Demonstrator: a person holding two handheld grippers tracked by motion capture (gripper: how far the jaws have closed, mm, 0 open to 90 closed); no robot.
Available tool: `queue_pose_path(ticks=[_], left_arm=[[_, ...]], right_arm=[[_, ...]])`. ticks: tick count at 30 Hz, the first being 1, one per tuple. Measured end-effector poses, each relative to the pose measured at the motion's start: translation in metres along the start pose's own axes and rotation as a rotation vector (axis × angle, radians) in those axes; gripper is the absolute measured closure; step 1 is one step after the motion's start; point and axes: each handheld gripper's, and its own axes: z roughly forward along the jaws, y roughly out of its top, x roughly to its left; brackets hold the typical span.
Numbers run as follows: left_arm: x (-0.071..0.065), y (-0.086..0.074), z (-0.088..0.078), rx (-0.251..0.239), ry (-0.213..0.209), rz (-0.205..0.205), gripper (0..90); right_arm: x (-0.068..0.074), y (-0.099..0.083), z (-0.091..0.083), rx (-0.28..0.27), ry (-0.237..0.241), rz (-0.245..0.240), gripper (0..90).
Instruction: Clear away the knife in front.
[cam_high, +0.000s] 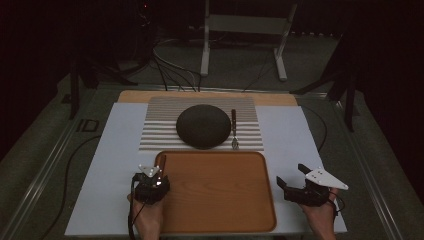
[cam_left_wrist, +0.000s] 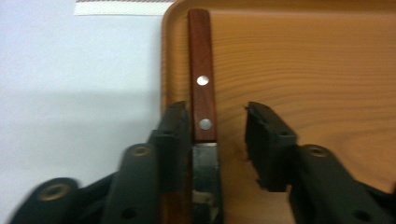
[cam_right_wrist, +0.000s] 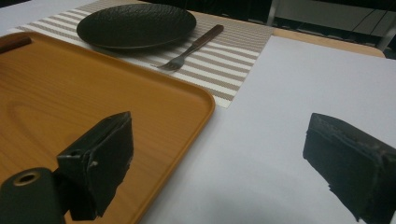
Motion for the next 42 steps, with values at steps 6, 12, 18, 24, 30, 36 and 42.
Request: queue_pose_path(ticks=[6,12,18,24,30,36,42], left_arm=[[-0.003,0.003,-0.003,-0.033,0.000,0.022,37.4],[-0.002,0.009,-0.006,-0.079,-0.031,0.038,25.9],[-0.005,0.021,-0.007,-0.101,-0.083,0.061,15.6],[-0.003,0.033,-0.010,-0.132,-0.160,0.085,1.1],[-0.001,0.046,-0.018,-0.185,-0.191,0.114,0.0],[0.000,0.058,-0.024,-0.220,-0.216,0.151,0.0],[0.008,0.072,-0.034,-0.260,-0.243,0.181,0.0]], right_arm=[[0.000,0.000,0.000,-0.001,0.000,0.003,8.6],[0.000,0.000,0.000,0.001,0.000,-0.001,8.6],[0.000,0.000,0.000,0.000,0.001,0.000,8.6],[0.000,0.000,0.000,0.000,0.001,0.002,8.6],[0.000,0.000,0.000,0.000,0.002,0.001,8.7],[0.000,0.000,0.000,0.000,0.002,0.003,8.6],[-0.001,0.000,0.000,0.000,0.003,0.004,8.6]])
